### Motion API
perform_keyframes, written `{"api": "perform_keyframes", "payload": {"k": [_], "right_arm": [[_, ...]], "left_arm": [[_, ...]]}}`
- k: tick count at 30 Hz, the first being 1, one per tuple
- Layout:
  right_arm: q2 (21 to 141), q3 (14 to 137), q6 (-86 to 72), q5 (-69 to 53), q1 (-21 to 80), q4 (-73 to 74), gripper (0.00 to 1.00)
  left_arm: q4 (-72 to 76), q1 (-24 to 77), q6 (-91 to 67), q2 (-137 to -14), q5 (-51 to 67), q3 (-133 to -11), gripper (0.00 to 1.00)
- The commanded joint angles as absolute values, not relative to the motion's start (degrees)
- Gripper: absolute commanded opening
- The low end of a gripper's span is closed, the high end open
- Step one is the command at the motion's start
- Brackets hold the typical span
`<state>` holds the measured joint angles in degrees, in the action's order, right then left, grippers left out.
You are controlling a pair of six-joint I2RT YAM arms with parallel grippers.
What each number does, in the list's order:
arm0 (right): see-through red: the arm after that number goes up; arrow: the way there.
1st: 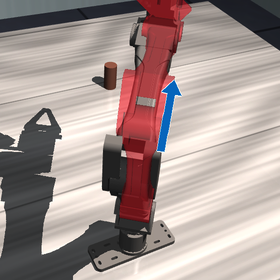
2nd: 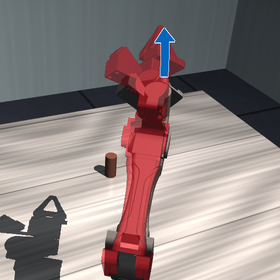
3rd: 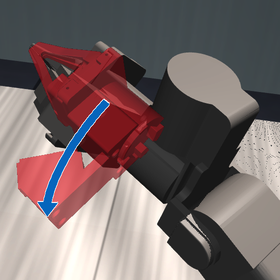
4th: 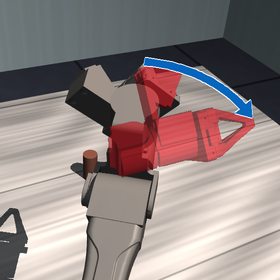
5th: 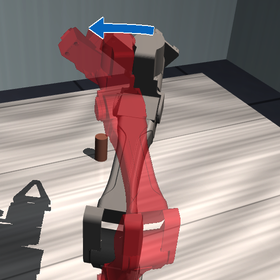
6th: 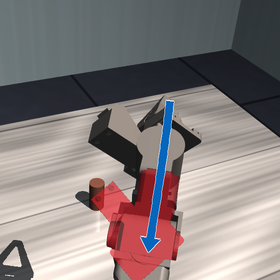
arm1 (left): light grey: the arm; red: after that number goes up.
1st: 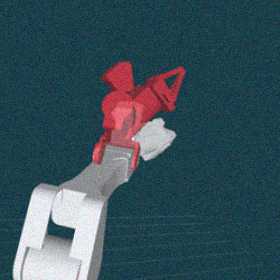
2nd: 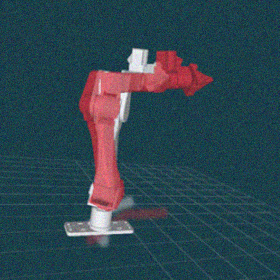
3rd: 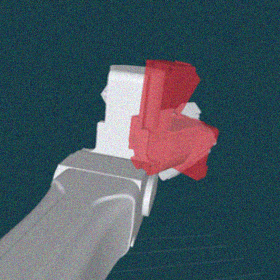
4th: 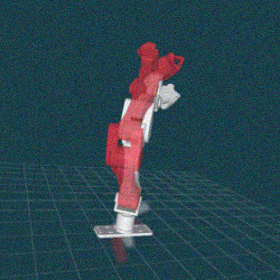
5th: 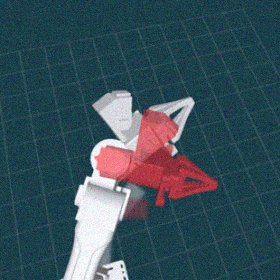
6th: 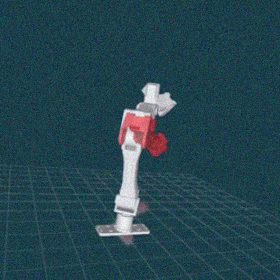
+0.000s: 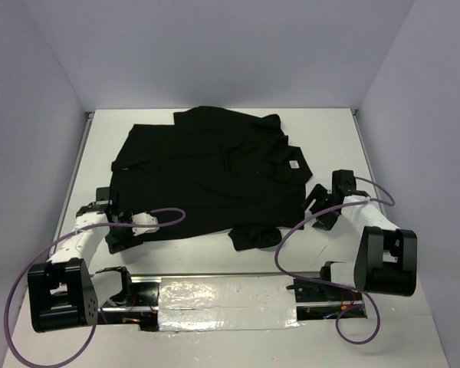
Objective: Fold and stack the long sleeve shirts
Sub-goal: Flatten the shirt out
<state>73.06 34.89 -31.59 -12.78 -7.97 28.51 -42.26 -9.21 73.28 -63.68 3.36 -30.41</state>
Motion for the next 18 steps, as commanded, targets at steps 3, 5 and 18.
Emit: {"api": "perform_keyframes", "payload": {"k": [3, 5, 18], "right_arm": [[77.2, 33.2, -33.3, -14.6, -4.2, 24.5, 0.73], [79.1, 33.6, -34.2, -15.5, -4.0, 21.9, 0.52], [83.0, 54.3, -33.6, -18.7, -3.9, 24.9, 0.00]], "left_arm": [[-33.6, -7.6, 74.0, -62.8, 6.1, -29.4, 0.78], [-30.6, -7.2, 73.2, -63.1, 5.0, -26.9, 0.69], [-24.9, -7.0, 54.7, -72.8, 5.1, -41.5, 0.00]]}}
